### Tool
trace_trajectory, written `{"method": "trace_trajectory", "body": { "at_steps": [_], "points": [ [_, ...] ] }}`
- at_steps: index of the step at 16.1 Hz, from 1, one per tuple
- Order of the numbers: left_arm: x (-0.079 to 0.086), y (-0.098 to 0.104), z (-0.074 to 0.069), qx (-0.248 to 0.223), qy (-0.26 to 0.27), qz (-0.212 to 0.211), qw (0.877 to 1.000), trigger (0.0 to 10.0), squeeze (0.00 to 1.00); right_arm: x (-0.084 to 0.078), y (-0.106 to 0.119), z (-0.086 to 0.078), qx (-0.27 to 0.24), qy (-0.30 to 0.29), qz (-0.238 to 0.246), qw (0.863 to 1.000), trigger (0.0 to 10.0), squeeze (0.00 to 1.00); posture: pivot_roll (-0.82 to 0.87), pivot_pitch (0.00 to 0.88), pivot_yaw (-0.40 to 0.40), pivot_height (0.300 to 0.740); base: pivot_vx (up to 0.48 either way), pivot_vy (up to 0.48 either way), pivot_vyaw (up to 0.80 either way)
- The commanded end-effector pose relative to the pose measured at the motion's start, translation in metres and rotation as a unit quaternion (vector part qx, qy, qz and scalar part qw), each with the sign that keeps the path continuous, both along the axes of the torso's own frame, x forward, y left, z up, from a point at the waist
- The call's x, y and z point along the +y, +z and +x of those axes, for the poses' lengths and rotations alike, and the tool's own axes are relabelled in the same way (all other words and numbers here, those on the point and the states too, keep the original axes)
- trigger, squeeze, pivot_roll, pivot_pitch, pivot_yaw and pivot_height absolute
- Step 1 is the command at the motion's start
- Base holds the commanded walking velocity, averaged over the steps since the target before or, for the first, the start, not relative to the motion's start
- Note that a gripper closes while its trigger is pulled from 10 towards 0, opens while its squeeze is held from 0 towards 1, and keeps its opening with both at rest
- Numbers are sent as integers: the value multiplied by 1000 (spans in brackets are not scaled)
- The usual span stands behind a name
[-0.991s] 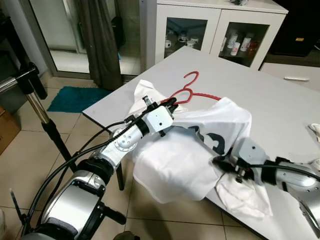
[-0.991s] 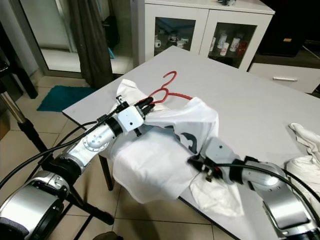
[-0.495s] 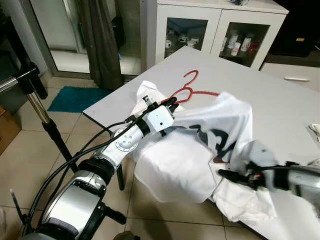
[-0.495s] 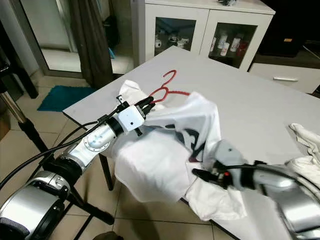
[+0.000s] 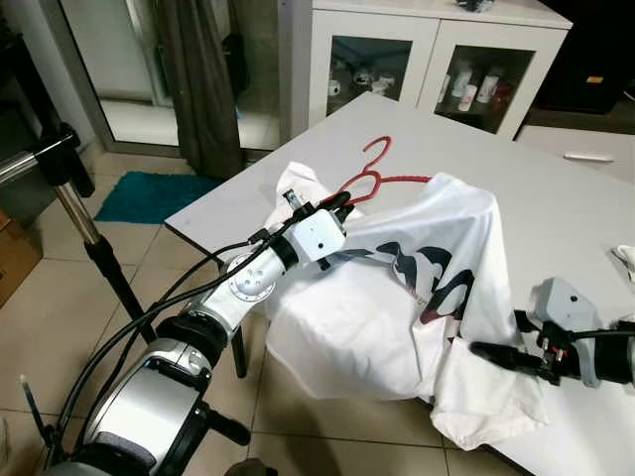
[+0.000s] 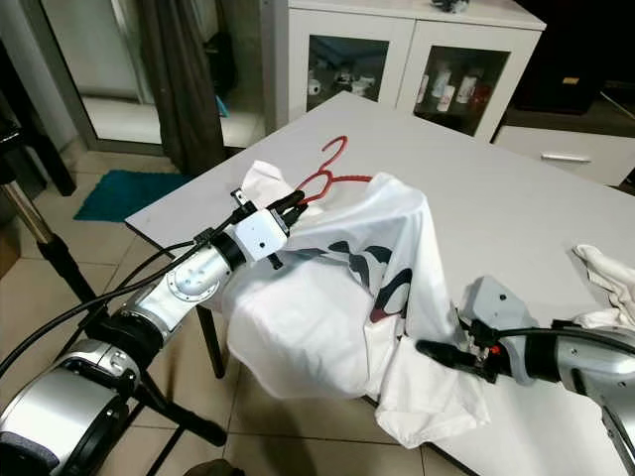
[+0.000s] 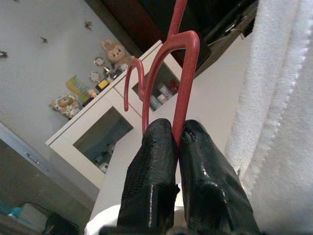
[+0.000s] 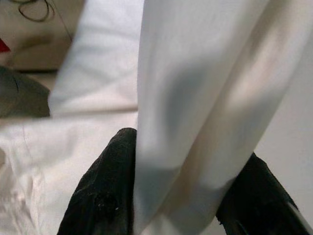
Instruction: Hang hanger
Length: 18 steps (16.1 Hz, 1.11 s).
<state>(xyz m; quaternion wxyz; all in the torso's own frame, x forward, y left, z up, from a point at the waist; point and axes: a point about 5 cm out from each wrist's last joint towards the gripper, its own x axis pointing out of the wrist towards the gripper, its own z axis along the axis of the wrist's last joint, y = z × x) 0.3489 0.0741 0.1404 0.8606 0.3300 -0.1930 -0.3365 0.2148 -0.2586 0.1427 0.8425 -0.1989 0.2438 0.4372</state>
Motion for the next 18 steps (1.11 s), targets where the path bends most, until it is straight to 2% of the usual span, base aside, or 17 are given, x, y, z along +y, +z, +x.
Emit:
{"method": "trace_trajectory", "body": {
  "at_steps": [1,4,6,9,12,13,15,16,17,18],
  "points": [
    [-2,0,-1,-3,-3,4,1000,9922,0,-8,-2,-3,11,-3,-18,1000,10000,0,-8,0,-22,723,0,0,0],
    [-1,-1,-1,-4,-3,6,1000,10000,0,-24,6,-5,9,-25,-32,999,10000,0,-8,0,-22,723,0,0,0],
    [0,-2,-2,-4,-4,7,1000,10000,0,-38,23,-1,-14,-49,-22,998,10000,0,-9,0,-20,723,0,0,0],
    [-3,-3,-3,-6,-10,15,1000,10000,0,-38,44,5,-55,-62,32,996,10000,0,-7,0,-16,723,0,0,0],
    [-4,-3,-3,-7,-13,20,1000,10000,0,-43,54,7,-76,-75,54,993,10000,0,-2,0,-13,723,0,0,0],
    [-3,-3,-3,-7,-13,21,1000,10000,0,-49,59,10,-93,-96,70,989,10000,0,-1,0,-12,723,0,0,0],
    [-3,-4,-3,-6,-15,25,1000,10000,0,-57,94,31,-182,-163,145,959,10000,0,-4,0,-3,723,0,0,0],
    [-3,-4,-3,-6,-16,26,1000,10000,0,-57,100,35,-194,-173,154,953,10000,0,-4,0,-3,723,0,0,0],
    [-5,-5,-4,-6,-20,29,999,10000,0,-54,111,46,-217,-197,158,943,10000,0,-5,0,1,723,0,0,0],
    [-8,-5,-5,-8,-26,35,999,10000,0,-47,115,58,-220,-207,164,939,10000,0,-6,0,0,723,0,0,0]
  ]
}}
